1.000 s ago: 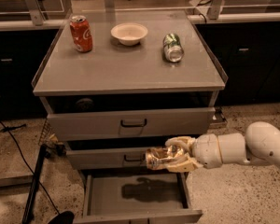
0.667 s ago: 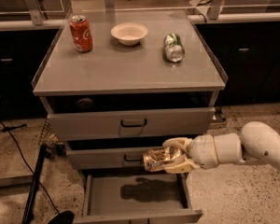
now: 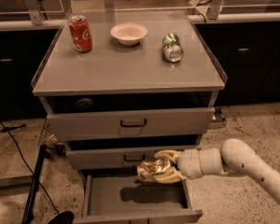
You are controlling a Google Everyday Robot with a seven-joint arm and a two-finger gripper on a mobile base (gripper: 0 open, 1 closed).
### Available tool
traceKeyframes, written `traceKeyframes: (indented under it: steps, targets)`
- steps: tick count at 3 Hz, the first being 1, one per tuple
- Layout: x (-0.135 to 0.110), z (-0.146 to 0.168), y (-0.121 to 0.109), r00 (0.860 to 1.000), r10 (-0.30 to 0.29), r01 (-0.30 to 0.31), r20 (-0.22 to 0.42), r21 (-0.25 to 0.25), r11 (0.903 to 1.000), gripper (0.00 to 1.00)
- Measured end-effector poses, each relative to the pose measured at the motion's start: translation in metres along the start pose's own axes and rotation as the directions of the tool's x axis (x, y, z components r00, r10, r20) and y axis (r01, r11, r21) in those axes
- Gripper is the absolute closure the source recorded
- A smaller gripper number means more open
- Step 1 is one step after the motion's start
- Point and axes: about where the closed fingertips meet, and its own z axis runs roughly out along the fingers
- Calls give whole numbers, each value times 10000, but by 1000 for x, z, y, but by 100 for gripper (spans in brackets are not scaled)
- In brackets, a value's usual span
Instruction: Place orange can into bottom drawer
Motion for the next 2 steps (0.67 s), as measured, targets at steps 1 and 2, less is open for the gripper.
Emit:
traceKeyframes:
  steps: [1,2]
  targets:
    - [47,27,-6,9998,-176,176,-18,79,9998,100]
    - [103,57,-5,9971,-319,319,-689,-10,9995,100]
